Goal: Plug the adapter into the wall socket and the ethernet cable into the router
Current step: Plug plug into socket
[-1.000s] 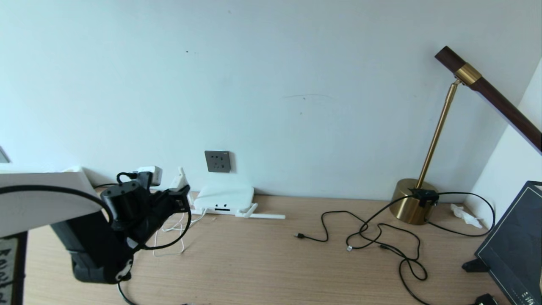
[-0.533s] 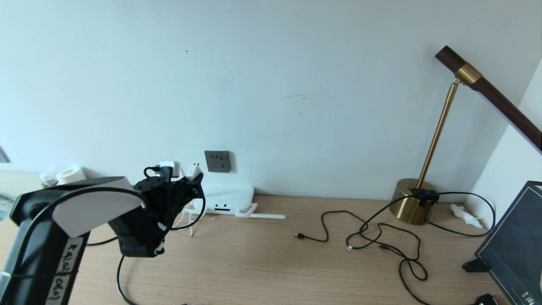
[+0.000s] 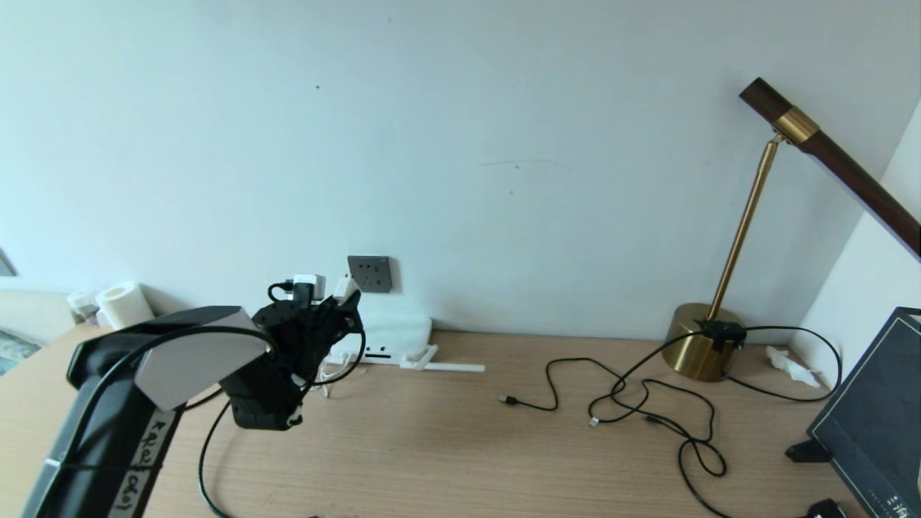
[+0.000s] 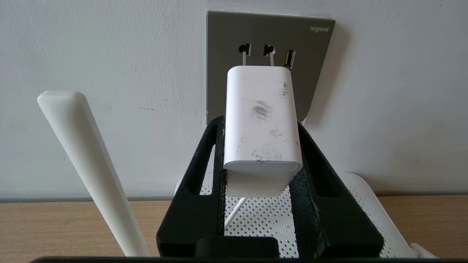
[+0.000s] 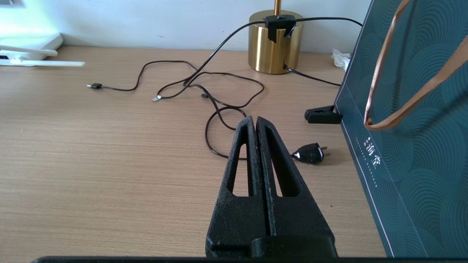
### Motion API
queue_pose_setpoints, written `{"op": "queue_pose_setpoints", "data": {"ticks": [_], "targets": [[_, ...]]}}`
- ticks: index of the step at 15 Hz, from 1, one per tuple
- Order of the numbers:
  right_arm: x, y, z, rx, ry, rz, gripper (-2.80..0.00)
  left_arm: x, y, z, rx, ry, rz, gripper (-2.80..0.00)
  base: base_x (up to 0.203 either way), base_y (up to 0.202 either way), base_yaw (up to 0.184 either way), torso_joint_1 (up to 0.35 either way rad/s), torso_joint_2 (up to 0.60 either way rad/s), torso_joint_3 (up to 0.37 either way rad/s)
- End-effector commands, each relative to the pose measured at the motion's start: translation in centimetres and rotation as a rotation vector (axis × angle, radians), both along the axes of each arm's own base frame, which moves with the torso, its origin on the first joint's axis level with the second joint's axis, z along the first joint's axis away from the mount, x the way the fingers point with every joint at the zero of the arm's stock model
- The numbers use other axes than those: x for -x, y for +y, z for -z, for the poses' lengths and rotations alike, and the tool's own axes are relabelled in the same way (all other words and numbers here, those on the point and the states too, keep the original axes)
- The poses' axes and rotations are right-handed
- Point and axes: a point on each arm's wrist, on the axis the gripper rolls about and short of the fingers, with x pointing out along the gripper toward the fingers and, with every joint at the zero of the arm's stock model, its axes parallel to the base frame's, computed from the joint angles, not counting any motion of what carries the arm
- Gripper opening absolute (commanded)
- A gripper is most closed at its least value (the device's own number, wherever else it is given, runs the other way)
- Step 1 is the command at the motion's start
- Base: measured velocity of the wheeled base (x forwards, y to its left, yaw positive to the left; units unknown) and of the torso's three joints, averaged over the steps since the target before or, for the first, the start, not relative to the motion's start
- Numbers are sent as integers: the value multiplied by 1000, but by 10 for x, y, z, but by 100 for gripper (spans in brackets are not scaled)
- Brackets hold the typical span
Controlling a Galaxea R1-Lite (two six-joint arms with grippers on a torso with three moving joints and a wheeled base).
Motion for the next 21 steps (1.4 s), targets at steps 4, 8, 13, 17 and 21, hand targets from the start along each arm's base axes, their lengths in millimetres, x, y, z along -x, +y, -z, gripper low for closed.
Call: {"op": "queue_pose_setpoints", "data": {"ticks": [4, 8, 13, 17, 21], "targets": [[0, 0, 0, 0, 1, 0, -280, -16, -4, -5, -2, 12, 12, -280, 0, 0, 0, 0, 0, 0], [0, 0, 0, 0, 1, 0, -280, -29, -6, -13, -8, 36, 31, -280, 0, 0, 0, 0, 0, 0], [0, 0, 0, 0, 1, 0, -280, -34, -2, -16, -37, 55, 19, -280, 0, 0, 0, 0, 0, 0], [0, 0, 0, 0, 1, 0, -280, -35, -2, -13, -40, 77, 16, -280, 0, 0, 0, 0, 0, 0], [0, 0, 0, 0, 1, 0, -280, -40, -2, -16, -42, 86, 14, -280, 0, 0, 0, 0, 0, 0]]}}
